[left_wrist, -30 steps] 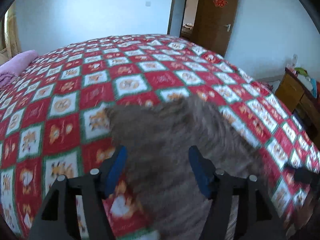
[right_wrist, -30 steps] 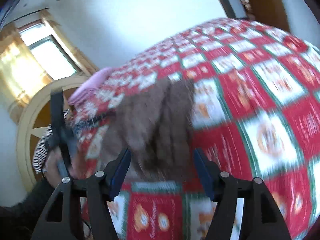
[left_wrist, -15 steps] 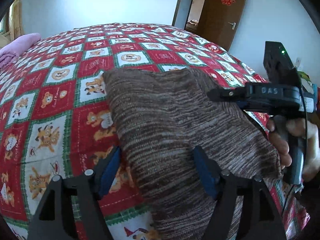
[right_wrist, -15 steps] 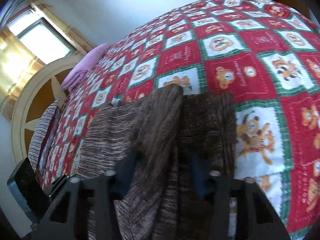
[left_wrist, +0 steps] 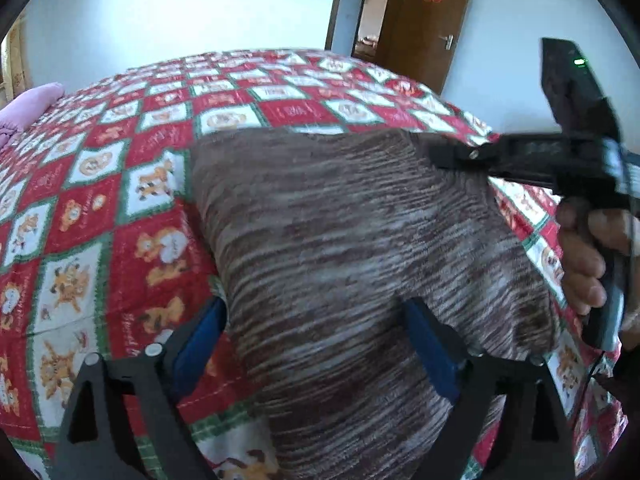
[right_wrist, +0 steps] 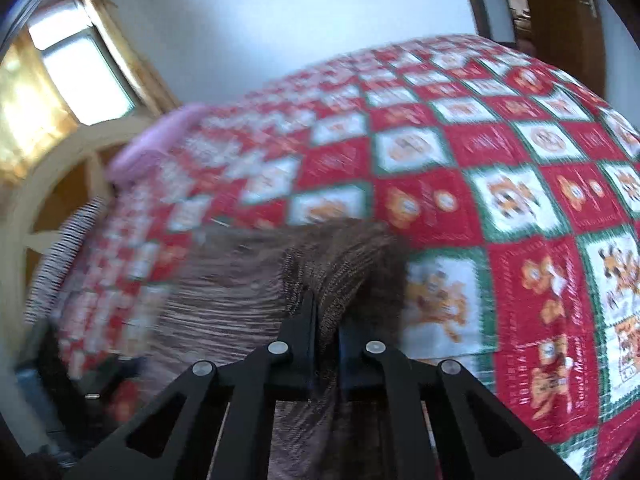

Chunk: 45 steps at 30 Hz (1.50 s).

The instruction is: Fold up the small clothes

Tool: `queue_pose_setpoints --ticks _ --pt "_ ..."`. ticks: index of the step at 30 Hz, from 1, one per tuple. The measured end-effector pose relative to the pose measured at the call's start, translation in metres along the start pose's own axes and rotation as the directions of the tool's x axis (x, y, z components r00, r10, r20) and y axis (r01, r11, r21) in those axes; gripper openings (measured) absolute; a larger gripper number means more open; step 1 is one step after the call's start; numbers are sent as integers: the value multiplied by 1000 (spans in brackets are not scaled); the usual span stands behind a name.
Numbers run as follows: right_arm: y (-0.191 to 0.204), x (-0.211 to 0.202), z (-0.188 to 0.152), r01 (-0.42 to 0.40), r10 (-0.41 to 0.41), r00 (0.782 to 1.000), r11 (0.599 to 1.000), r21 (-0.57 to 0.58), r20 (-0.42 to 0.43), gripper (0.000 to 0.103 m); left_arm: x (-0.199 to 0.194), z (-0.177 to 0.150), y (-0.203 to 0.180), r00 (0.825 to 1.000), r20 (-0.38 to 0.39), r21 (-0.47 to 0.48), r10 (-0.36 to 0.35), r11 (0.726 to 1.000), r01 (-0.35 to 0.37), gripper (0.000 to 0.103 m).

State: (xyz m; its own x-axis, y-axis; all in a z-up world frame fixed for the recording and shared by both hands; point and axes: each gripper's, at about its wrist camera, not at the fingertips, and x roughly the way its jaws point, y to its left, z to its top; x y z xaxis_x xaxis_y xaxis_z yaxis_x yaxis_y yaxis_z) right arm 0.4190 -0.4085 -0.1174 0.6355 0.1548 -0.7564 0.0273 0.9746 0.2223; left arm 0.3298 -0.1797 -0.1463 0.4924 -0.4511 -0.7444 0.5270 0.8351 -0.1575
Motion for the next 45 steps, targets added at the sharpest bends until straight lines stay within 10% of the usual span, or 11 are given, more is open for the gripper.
queue_pose_setpoints --ticks 2,6,17,19,20,26,33,34,36,39,45 --pt "-17 14 -8 -15 17 999 998 61 -44 12 3 -1 1 1000 -21 3 -14 1000 14 93" --pt "-30 -2 -20 2 0 1000 991 131 -17 57 -1 -5 9 999 -15 -23 -51 998 50 94" --pt "23 -87 -105 -122 121 992 992 -36 -38 57 -6 -10 20 998 11 -89 -61 994 61 94" --pt "30 -78 -117 -38 35 998 997 -62 -61 35 -5 -11 18 998 7 -80 -55 995 55 94" --pt "29 -74 -120 6 -10 998 998 -69 -66 2 -6 -11 17 999 7 -74 -49 996 50 94" --pt "21 -104 -117 67 -66 998 997 -39 11 3 -17 -19 16 999 32 -57 -29 998 31 100" --pt "-5 -74 -128 115 -113 990 993 19 -86 6 -5 -19 16 999 -37 -53 -16 998 14 101" --pt "-4 -79 -127 123 -122 990 992 20 -67 9 -8 -19 18 999 -28 -61 -20 998 18 101" --pt "0 -91 -122 156 -155 987 987 24 -38 49 -13 -21 22 1000 0 -82 -21 996 21 101" --pt "15 -113 -113 175 -174 982 985 -6 66 52 -15 -22 26 999 10 -109 -30 994 31 101" --pt "62 -92 -89 -60 69 996 988 -143 58 52 -18 -26 22 1000 -4 -100 -12 995 12 101"
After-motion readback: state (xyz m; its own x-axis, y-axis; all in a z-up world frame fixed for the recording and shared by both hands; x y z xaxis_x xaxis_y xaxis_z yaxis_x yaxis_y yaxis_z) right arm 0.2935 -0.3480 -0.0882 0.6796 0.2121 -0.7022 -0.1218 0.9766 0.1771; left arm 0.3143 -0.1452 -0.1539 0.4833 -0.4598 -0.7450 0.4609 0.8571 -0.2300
